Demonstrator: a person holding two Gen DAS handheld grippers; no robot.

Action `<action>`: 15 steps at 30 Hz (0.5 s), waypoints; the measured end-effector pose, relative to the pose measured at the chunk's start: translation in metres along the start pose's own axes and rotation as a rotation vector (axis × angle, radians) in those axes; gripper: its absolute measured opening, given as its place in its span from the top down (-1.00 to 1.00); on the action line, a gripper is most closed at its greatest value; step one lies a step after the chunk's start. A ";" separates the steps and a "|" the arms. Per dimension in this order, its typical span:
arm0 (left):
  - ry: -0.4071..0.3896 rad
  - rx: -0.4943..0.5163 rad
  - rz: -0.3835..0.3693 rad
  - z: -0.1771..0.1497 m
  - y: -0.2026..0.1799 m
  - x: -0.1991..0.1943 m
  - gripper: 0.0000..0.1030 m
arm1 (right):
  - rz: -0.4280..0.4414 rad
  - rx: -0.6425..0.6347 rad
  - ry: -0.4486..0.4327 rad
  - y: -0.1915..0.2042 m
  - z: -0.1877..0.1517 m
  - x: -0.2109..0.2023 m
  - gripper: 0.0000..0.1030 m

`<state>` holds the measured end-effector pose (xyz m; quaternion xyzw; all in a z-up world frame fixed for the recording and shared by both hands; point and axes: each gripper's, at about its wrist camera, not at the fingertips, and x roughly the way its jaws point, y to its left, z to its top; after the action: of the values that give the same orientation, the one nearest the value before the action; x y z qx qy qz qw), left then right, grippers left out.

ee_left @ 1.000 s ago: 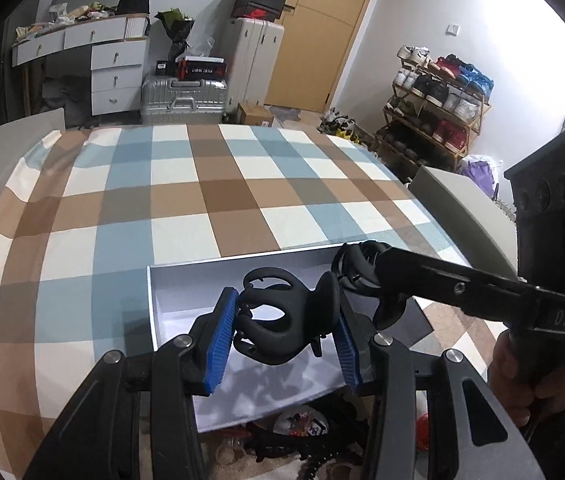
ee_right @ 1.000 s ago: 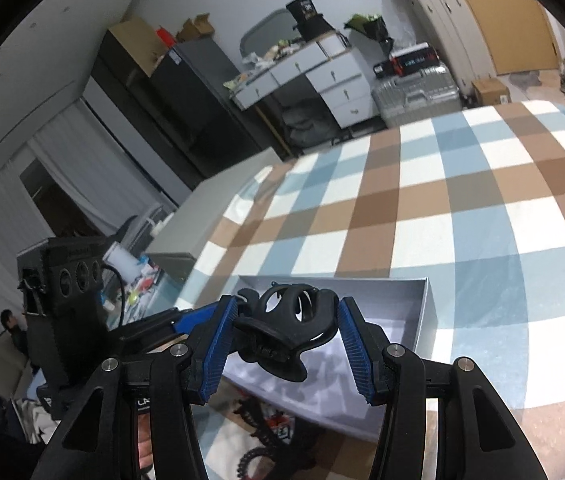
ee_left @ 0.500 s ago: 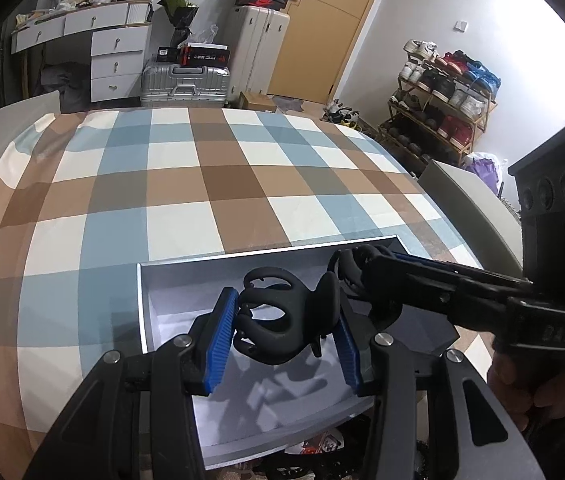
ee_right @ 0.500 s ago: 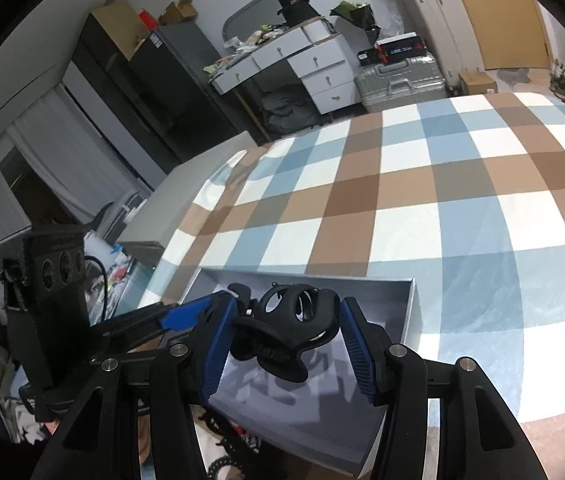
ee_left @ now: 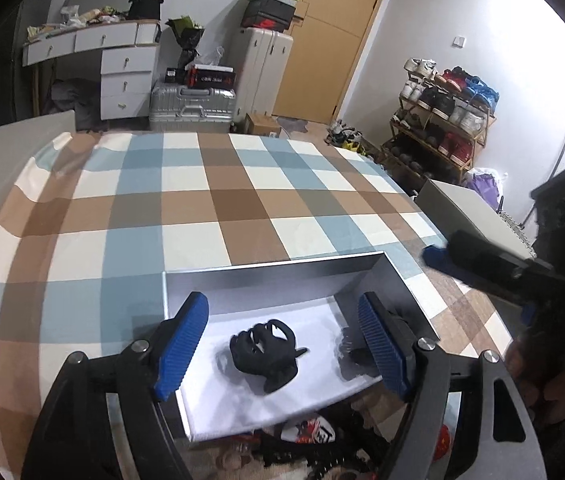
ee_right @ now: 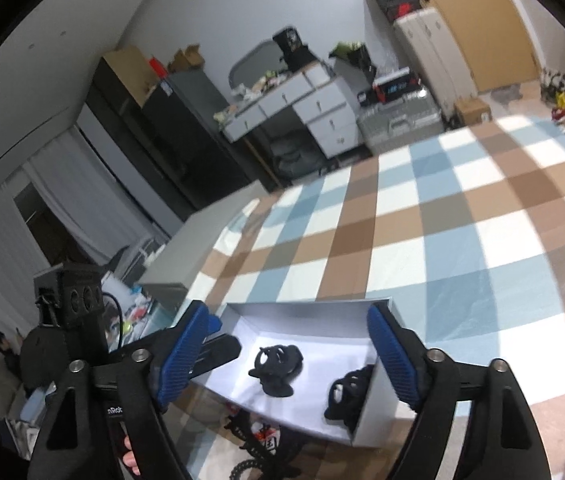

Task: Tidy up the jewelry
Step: 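Release both black claw clips into the grey box from both tools, then withdraw both tools from the box toward the remaining items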

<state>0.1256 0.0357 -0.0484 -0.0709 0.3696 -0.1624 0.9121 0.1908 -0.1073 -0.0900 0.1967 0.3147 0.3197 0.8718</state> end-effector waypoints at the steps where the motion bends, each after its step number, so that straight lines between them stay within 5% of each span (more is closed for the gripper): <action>1: -0.009 0.007 0.017 -0.002 -0.002 -0.004 -0.44 | -0.003 -0.005 -0.021 0.002 -0.001 -0.008 -0.67; 6: -0.047 0.005 0.057 -0.010 -0.006 -0.020 -0.56 | -0.040 -0.032 -0.097 0.009 -0.008 -0.038 -0.81; 10: -0.100 -0.003 0.107 -0.015 -0.010 -0.033 -0.59 | -0.154 -0.082 -0.160 0.019 -0.017 -0.057 -1.00; 15: -0.177 -0.041 0.135 -0.022 -0.014 -0.052 -0.65 | -0.221 -0.159 -0.208 0.036 -0.029 -0.072 -1.00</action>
<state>0.0716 0.0408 -0.0265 -0.0785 0.2946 -0.0863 0.9485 0.1126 -0.1270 -0.0610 0.1231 0.2163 0.2236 0.9424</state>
